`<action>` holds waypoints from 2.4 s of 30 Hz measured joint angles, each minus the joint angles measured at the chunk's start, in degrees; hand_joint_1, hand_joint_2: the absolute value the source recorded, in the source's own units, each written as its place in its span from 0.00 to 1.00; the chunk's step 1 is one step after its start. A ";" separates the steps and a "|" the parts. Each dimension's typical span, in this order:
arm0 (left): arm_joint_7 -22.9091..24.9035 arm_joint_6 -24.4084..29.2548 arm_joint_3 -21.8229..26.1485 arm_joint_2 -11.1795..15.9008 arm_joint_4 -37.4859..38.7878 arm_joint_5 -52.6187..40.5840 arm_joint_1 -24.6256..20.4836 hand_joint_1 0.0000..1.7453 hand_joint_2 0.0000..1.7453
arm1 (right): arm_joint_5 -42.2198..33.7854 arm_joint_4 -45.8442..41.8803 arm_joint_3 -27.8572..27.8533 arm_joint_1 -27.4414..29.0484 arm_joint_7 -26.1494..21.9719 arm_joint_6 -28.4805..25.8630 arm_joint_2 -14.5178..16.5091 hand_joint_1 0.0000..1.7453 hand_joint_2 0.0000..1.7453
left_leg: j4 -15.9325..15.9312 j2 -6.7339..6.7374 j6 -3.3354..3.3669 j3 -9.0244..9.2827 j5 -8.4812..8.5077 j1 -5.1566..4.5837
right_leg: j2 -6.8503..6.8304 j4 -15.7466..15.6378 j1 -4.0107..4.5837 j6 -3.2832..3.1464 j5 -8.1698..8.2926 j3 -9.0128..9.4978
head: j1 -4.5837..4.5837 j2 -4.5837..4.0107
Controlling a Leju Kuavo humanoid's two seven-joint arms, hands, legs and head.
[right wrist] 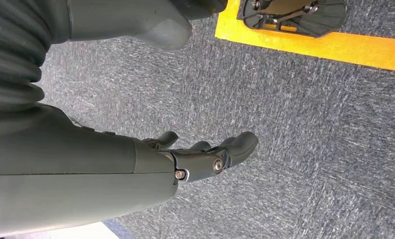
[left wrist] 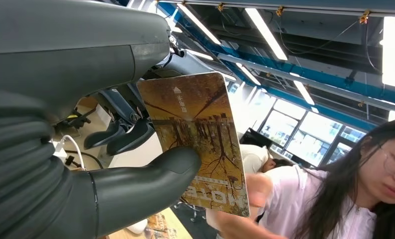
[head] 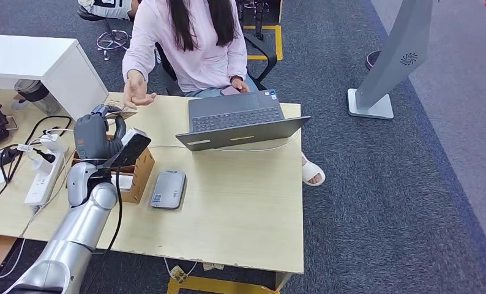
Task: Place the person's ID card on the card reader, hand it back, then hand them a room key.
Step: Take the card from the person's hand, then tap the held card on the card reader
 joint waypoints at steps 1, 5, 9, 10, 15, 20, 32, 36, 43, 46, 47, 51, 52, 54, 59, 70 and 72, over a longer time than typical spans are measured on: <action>0.00 -0.02 -0.02 -0.04 -0.19 0.00 0.10 1.00 1.00 | -0.04 0.01 0.00 0.03 0.00 -0.02 0.00 0.00 1.00 | 0.00 0.00 0.00 0.00 0.00 0.00 | 0.00 0.00 0.00 0.00 0.00 0.00 | 0.00 0.00; 0.00 -0.57 -0.38 -0.22 -1.04 -0.15 0.68 1.00 1.00 | -0.36 0.00 0.00 0.11 -0.05 -0.08 0.00 0.00 1.00 | 0.00 0.00 0.00 0.00 0.00 0.00 | 0.00 0.00 0.00 0.00 0.00 0.00 | -0.01 0.00; -0.01 -1.10 -1.63 -0.60 -2.99 -0.85 2.61 1.00 1.00 | -0.75 -0.01 0.00 0.35 -0.23 -0.20 0.00 0.00 1.00 | 0.00 0.01 0.00 0.00 0.00 0.00 | 0.01 0.00 0.00 0.00 0.00 0.00 | -0.01 0.00; -0.02 -1.15 -2.03 -0.70 -3.51 -1.04 3.27 1.00 1.00 | -0.84 -0.01 0.00 0.41 -0.27 -0.21 0.00 0.00 1.00 | 0.00 0.01 0.00 0.00 -0.01 0.00 | 0.01 0.00 0.00 0.00 0.00 0.00 | -0.01 0.00; 0.50 -2.85 -4.26 -0.92 -5.87 -2.68 6.64 1.00 1.00 | -1.29 -0.01 -0.01 0.69 -0.67 -0.23 0.00 0.00 1.00 | 0.00 0.01 0.02 -0.01 -0.02 0.00 | 0.02 0.00 0.00 0.00 -0.01 -0.01 | 0.00 0.00; 2.68 -5.14 -6.77 -0.32 -7.20 -6.45 10.06 1.00 1.00 | -1.71 -0.01 -0.01 1.04 -0.83 -0.22 0.00 0.00 1.00 | -0.01 0.03 0.02 -0.01 -0.02 0.00 | 0.02 0.00 0.00 0.00 -0.01 -0.01 | 0.00 0.00; 7.41 -6.99 -9.14 2.26 -8.22 -14.25 14.42 1.00 1.00 | -2.28 -0.13 -0.02 1.50 -1.01 -0.20 0.00 0.00 1.00 | -0.01 0.06 0.02 -0.02 -0.02 0.00 | 0.04 0.00 0.00 0.00 -0.01 -0.02 | 0.00 0.00; 10.11 -8.90 -9.97 4.53 -8.22 -18.93 15.81 1.00 1.00 | -2.48 -0.21 -0.02 1.74 -1.01 -0.04 -0.02 0.00 1.00 | -0.01 0.06 0.02 -0.03 -0.02 0.00 | 0.05 0.00 0.00 -0.01 -0.02 -0.04 | -0.01 0.00; 12.06 -12.70 -11.05 6.72 -7.69 -20.70 16.38 1.00 1.00 | -2.46 -0.64 -0.04 1.95 -1.01 0.30 -0.04 0.00 1.00 | -0.02 0.05 0.02 -0.04 -0.02 0.00 | 0.04 0.00 0.00 -0.01 -0.01 -0.04 | 0.01 0.00; 12.31 -13.30 -11.41 6.92 -6.91 -21.04 16.34 1.00 1.00 | -2.46 -0.70 -0.04 1.95 -1.01 0.40 -0.05 0.00 1.00 | -0.02 0.05 0.02 -0.04 -0.02 0.00 | 0.04 0.00 0.00 -0.01 -0.01 -0.04 | 0.01 0.00; 12.33 -13.41 -11.46 6.92 -6.69 -21.12 16.33 1.00 1.00 | -2.46 -0.71 -0.04 1.95 -1.01 0.40 -0.06 0.00 1.00 | -0.02 0.05 0.02 -0.04 -0.02 0.00 | 0.04 0.00 0.00 0.00 -0.01 -0.04 | 0.01 0.00; 12.33 -13.69 -11.89 6.96 -6.10 -21.37 16.26 1.00 1.00 | -2.44 -0.72 -0.04 1.95 -0.99 0.42 -0.07 0.00 1.00 | -0.01 0.05 0.02 -0.04 -0.02 0.00 | 0.04 0.00 0.00 0.00 -0.01 -0.05 | 0.00 0.00; 12.33 -13.70 -12.05 6.98 -5.98 -21.41 16.22 1.00 1.00 | -2.42 -0.72 -0.04 1.95 -0.98 0.43 -0.07 0.00 1.00 | -0.01 0.05 0.02 -0.04 -0.02 0.00 | 0.04 -0.01 0.00 0.00 -0.01 -0.05 | -0.01 0.00; 12.33 -13.70 -12.39 7.00 -5.72 -21.49 16.11 1.00 1.00 | -2.34 -0.71 -0.04 1.94 -0.91 0.43 -0.07 0.00 1.00 | -0.01 0.05 0.02 -0.04 -0.02 0.00 | 0.04 -0.01 0.00 -0.01 -0.01 -0.06 | -0.01 0.00; 12.33 -13.79 -13.38 6.77 -4.94 -21.53 15.12 1.00 1.00 | -2.08 -0.71 -0.04 1.93 -0.81 0.45 -0.07 0.00 1.00 | -0.02 0.05 0.01 -0.04 -0.02 0.00 | 0.04 0.00 0.00 -0.01 -0.01 -0.07 | 0.01 0.00; 12.33 -15.04 -16.04 4.96 -3.08 -21.47 11.15 1.00 1.00 | -1.77 -0.70 -0.04 1.76 -0.81 0.38 -0.03 0.00 1.00 | -0.01 0.06 0.01 -0.04 -0.01 0.00 | 0.04 0.00 0.00 0.01 0.01 -0.06 | 0.00 0.00; 12.33 -15.19 -16.23 4.74 -2.73 -21.40 10.91 1.00 1.00 | -1.77 -0.69 -0.04 1.70 -0.80 0.38 -0.02 0.00 1.00 | -0.01 0.06 0.01 -0.04 -0.01 0.00 | 0.04 0.00 0.00 0.01 0.01 -0.06 | 0.00 0.00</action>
